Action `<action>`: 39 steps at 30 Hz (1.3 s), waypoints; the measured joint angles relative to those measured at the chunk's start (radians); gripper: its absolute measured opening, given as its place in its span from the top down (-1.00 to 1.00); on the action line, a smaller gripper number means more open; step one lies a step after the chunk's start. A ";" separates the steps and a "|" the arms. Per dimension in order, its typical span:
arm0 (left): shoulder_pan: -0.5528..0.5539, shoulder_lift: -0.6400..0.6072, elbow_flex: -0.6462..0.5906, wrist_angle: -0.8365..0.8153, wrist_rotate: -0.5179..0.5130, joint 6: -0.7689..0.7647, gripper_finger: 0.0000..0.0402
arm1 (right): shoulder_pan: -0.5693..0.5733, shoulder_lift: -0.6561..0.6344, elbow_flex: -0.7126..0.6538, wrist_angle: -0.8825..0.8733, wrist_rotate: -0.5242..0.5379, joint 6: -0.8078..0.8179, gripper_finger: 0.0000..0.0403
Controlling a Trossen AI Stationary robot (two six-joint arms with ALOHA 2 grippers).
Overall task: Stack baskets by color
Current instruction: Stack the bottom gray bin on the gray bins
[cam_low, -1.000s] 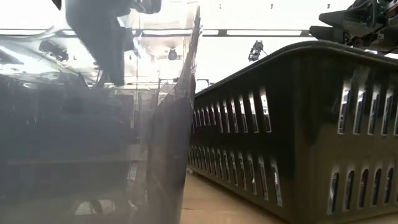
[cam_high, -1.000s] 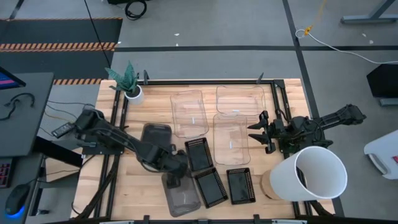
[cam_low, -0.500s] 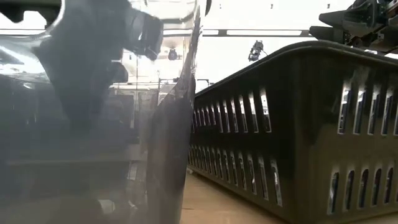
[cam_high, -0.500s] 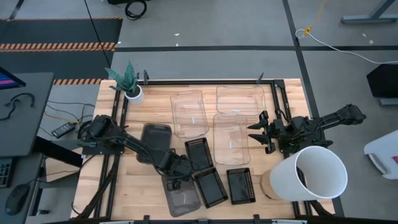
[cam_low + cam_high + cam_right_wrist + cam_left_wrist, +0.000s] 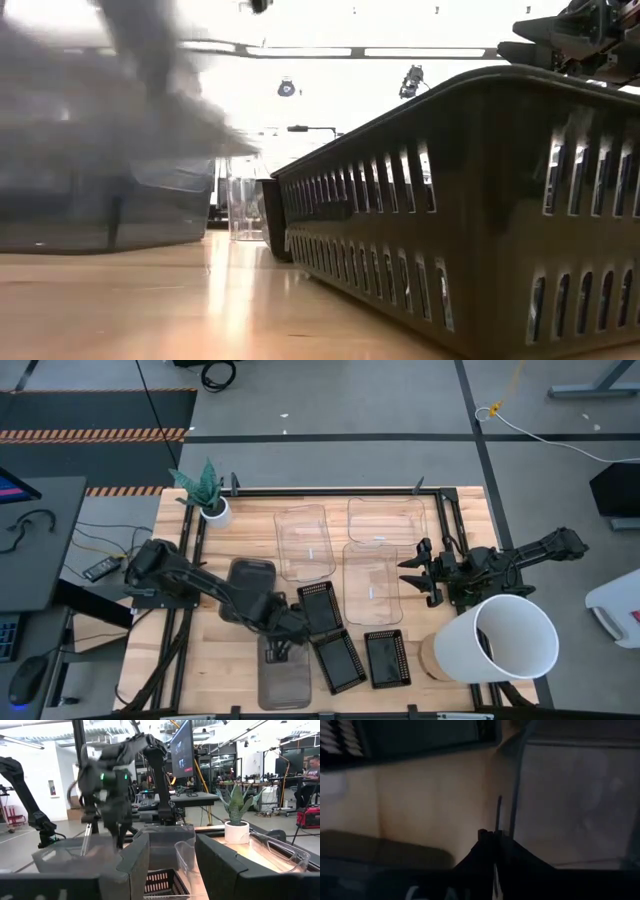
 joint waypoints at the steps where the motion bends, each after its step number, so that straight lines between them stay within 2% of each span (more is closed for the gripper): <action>1: 0.008 -0.014 0.017 -0.020 -0.001 0.020 0.98 | 0.000 0.000 0.000 0.000 0.000 0.000 0.18; 6: 0.069 -0.091 0.075 -0.161 -0.012 0.132 0.98 | 0.000 0.000 0.000 0.000 0.000 0.000 0.18; 13: 0.211 -0.226 0.077 -0.382 -0.063 0.282 0.98 | 0.000 0.000 0.000 0.000 0.000 0.000 0.18; 17: 0.311 -0.305 0.077 -0.443 -0.076 0.456 0.98 | 0.000 0.000 0.000 0.000 0.000 0.000 0.18; 20: 0.386 -0.348 0.077 -0.487 -0.125 0.603 0.98 | 0.000 0.000 0.000 0.000 0.000 0.000 0.18; 26: 0.535 -0.375 0.071 -0.482 -0.145 0.764 0.98 | 0.000 0.000 0.000 0.000 0.000 0.000 0.18; 31: 0.615 -0.376 -0.015 -0.456 -0.138 0.842 0.98 | 0.000 0.000 0.000 0.000 0.000 0.000 0.18; 36: 0.656 -0.375 -0.117 -0.363 -0.028 0.879 0.98 | 0.000 0.000 0.000 0.000 0.000 0.000 0.18; 39: 0.657 -0.370 -0.161 -0.333 -0.020 0.905 0.98 | 0.000 0.000 0.000 0.000 0.000 0.000 0.18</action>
